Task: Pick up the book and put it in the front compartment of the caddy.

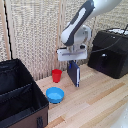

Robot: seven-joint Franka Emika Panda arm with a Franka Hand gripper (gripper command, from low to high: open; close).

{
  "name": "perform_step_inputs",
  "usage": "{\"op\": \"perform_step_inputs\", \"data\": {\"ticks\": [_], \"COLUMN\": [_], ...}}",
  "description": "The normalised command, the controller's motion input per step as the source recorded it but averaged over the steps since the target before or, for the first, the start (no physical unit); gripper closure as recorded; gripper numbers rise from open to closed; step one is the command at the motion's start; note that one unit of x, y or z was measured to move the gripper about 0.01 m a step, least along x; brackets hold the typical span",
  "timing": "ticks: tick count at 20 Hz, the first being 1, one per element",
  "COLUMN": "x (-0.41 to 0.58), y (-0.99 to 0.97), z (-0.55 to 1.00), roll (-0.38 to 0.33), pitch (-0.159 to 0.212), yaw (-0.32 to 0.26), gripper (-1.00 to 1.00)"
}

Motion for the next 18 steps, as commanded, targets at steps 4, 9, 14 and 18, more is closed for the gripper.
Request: {"op": "perform_step_inputs", "data": {"ticks": [4,9,14,18], "x": [0.005,-0.147,-0.095,-0.058], "y": [0.00,0.05,0.09,0.25], "z": [1.00,0.90,0.85,0.72], "roll": [0.002,0.046,0.024,0.002], "pitch": [0.019,-0.039,-0.059,-0.066], "yaw": [-0.147,-0.243,-0.276,-0.262], "gripper": [1.00,1.00,1.00,1.00]}}
